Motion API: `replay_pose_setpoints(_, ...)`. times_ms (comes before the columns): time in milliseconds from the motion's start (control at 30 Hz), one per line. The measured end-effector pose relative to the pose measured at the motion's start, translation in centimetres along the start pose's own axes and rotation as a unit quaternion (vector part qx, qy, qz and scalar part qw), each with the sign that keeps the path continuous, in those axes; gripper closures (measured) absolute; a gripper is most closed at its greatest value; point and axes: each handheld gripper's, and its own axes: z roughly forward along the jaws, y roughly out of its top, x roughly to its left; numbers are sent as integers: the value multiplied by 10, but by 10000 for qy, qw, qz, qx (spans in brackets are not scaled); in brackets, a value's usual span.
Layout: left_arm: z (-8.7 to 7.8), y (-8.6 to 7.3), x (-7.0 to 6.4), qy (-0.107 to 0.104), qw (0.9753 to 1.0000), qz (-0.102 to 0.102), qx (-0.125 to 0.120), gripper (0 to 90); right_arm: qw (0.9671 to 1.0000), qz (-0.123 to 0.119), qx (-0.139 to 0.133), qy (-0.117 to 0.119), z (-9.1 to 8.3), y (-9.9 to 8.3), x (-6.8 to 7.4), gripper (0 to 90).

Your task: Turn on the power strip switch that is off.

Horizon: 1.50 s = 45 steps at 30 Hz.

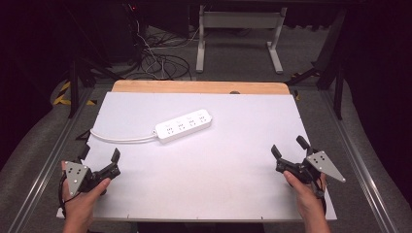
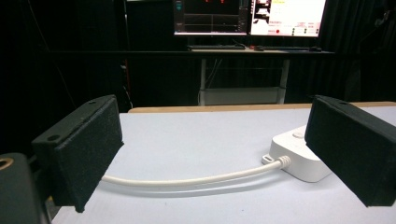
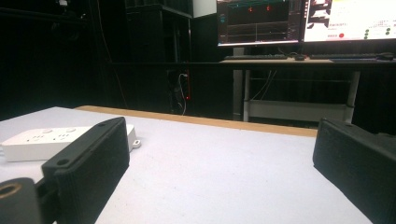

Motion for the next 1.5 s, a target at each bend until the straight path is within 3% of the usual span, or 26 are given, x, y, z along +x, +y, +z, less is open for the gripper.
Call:
replay_pose_setpoints(633,-2,7,3,289,9992,-106,-263,40,10000,-7,-3,-17,-1,1,0,43)
replay_pose_setpoints(733,-2,8,4,285,9993,-151,-202,50,10000,-2,-9,-21,-1,1,0,43)
replay_pose_setpoints(800,-3,8,4,227,9996,-119,-129,88,10000,-7,-10,-9,-1,1,0,43)
replay_pose_setpoints(833,-4,7,3,182,9998,-69,-48,223,10000,-27,-18,-4,0,1,0,43)
replay_pose_setpoints(900,-4,7,2,179,9998,-61,19,347,10000,-21,-9,-8,0,1,1,43)
replay_pose_setpoints(1000,-7,10,1,65,9993,-334,126,502,10000,20,-13,6,-1,1,0,45)
replay_pose_setpoints(1100,-8,11,1,28,9989,-448,152,623,10000,21,-15,8,-1,1,0,45)
replay_pose_setpoints(1300,-9,14,2,14,9971,-745,168,757,10000,32,-29,39,-1,1,1,47)
replay_pose_setpoints(1500,-10,17,3,-8,9968,-762,259,814,10000,19,-43,59,-1,1,1,47)
